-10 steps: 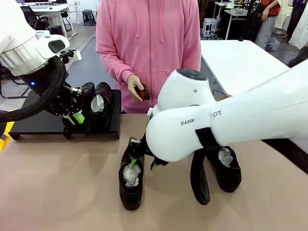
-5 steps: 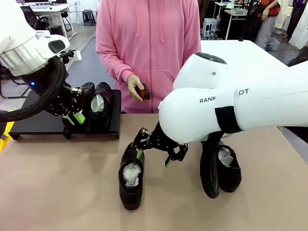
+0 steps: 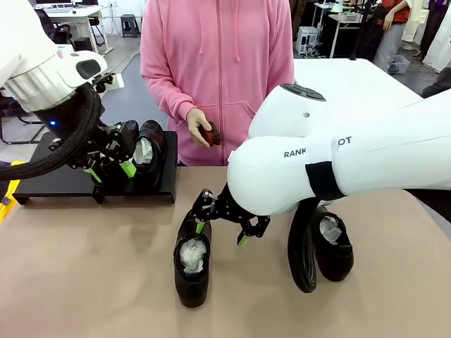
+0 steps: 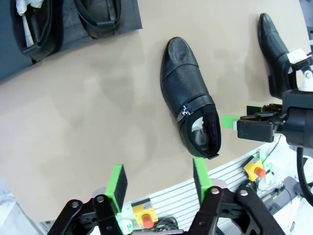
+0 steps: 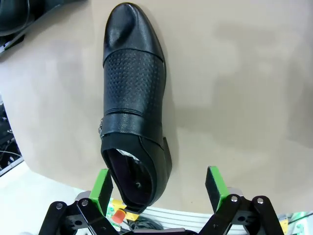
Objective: Organize the shoes by placing them on the stand.
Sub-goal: Place the Shoe from the middle of the table onto the Shoes Stand.
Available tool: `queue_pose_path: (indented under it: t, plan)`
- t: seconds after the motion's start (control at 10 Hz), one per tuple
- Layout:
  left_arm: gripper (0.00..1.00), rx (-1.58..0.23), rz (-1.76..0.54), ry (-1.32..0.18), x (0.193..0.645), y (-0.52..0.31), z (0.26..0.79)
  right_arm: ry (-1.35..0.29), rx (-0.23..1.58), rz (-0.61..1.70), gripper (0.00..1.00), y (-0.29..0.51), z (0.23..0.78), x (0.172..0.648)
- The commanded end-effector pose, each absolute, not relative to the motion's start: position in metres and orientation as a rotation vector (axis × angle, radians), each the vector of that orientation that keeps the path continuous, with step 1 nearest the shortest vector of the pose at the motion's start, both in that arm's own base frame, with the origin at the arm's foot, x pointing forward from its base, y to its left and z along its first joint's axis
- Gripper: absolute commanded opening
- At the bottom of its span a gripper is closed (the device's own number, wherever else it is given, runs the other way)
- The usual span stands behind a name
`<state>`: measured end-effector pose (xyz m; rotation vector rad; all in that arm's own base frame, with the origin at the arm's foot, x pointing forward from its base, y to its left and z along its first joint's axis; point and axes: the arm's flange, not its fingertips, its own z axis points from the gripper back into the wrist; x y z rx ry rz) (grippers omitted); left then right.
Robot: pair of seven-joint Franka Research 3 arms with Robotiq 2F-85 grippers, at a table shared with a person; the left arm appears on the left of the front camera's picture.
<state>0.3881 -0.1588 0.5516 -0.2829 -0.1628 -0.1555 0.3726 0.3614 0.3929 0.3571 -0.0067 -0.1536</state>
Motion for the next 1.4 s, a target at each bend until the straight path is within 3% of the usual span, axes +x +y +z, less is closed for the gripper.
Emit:
queue_pose_path:
  t: [0.0,0.4,0.8,1.0,1.1,1.3]
  plan:
    - [1.00,-0.263,-0.111,-0.183,0.388,-0.160,0.549,-0.024,0.356,-0.172,1.00,0.366,0.394,0.374]
    - [1.00,-0.281,-0.148,-0.165,0.388,-0.160,0.552,-0.007,0.357,-0.154,1.00,0.361,0.393,0.373]
    - [1.00,-0.186,-0.168,-0.248,0.350,-0.239,0.529,-0.241,0.298,-0.633,1.00,0.216,0.471,0.403]
    - [1.00,-0.105,-0.151,-0.256,0.339,-0.278,0.506,-0.281,0.391,-0.770,1.00,0.166,0.483,0.396]
    - [1.00,-0.051,-0.160,-0.261,0.336,-0.298,0.490,-0.233,0.367,-0.598,1.00,0.194,0.477,0.412]
    - [1.00,0.017,-0.164,-0.251,0.336,-0.330,0.458,-0.233,0.367,-0.598,1.00,0.194,0.477,0.412]
